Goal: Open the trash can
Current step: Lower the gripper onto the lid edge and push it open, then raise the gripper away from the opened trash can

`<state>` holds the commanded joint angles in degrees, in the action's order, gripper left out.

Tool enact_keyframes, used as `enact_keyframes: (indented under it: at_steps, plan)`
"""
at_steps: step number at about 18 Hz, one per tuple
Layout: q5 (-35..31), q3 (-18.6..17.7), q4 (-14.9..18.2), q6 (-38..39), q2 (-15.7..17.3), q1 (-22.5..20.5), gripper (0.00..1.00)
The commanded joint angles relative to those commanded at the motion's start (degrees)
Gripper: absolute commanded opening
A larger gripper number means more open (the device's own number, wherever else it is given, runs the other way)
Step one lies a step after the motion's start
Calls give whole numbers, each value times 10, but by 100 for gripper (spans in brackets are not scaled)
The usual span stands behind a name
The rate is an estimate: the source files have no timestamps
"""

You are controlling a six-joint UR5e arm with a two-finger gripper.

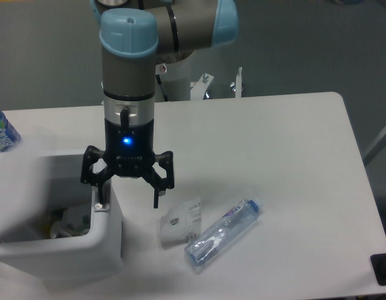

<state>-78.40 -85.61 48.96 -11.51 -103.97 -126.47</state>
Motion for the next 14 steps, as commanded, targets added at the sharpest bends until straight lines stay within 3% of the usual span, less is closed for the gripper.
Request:
enact_keyframes:
  at_steps: [6, 11, 13, 14]
  plan:
    - [-3, 18, 1, 3, 8, -9, 100]
    - [-61, 14, 9, -11, 45, -78, 100]
    - [-73, 9, 18, -32, 50, -93, 100]
    - [-84, 3, 57, -92, 67, -111, 100]
